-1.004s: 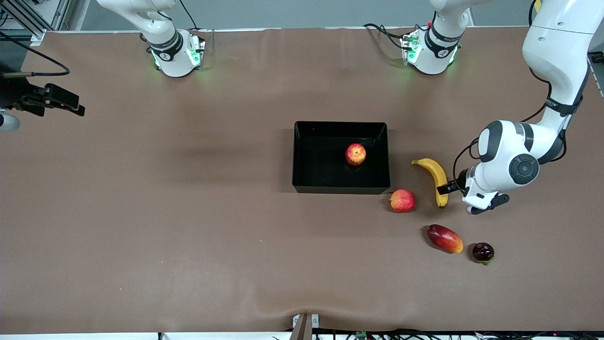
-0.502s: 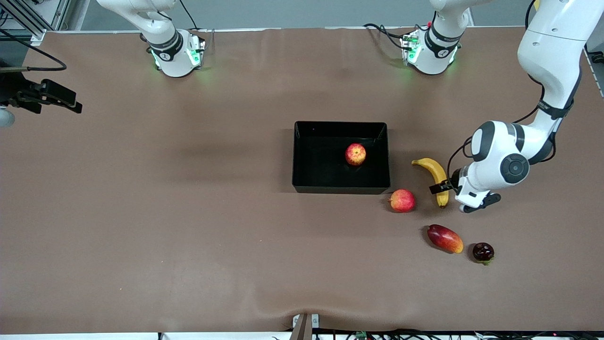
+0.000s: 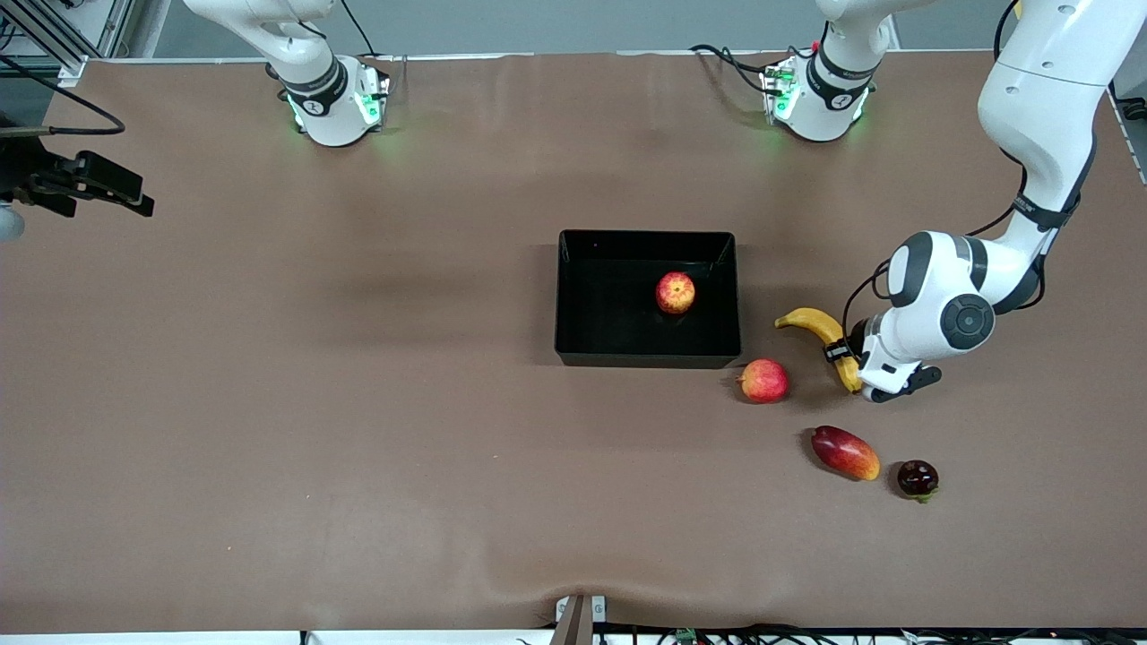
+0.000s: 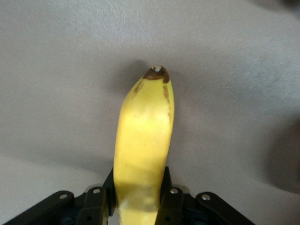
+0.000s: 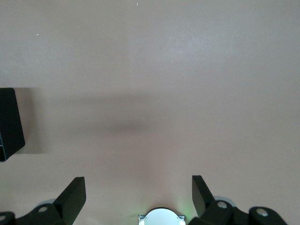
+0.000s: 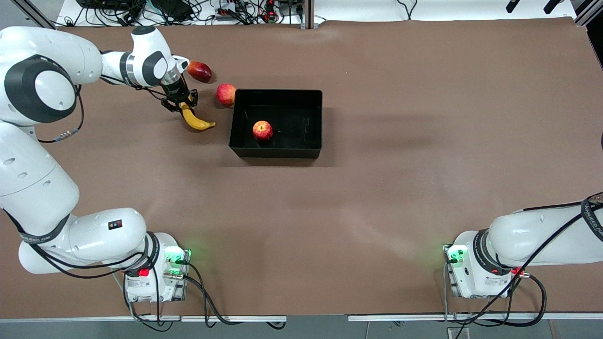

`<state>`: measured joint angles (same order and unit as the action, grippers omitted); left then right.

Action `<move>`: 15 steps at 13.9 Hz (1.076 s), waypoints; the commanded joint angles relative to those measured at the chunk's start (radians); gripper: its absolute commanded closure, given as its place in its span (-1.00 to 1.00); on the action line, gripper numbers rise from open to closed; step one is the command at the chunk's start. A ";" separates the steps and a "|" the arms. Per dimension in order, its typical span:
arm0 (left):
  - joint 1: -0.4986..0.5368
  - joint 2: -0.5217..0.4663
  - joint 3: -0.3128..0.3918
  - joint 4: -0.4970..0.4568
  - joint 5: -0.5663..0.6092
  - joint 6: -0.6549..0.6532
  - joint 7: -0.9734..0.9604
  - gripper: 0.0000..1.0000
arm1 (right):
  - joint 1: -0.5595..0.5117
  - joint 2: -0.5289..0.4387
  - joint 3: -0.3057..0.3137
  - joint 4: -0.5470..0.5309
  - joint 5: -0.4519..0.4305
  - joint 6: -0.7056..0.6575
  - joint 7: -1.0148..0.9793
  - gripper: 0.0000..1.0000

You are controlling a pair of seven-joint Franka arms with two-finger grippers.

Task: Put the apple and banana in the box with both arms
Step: 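Lift and carry the banana over the box with the left gripper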

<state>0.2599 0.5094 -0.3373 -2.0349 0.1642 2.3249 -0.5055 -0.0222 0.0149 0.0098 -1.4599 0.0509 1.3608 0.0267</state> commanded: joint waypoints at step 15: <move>-0.391 0.099 -0.332 0.455 0.115 -0.363 -0.347 1.00 | 0.005 -0.006 -0.004 0.006 -0.003 0.012 0.007 -1.00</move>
<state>-0.0817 0.4953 -0.6702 -1.6876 0.2248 1.9847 -0.8295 -0.0192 0.0149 0.0086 -1.4579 0.0505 1.3750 0.0274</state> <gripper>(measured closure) 0.626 0.000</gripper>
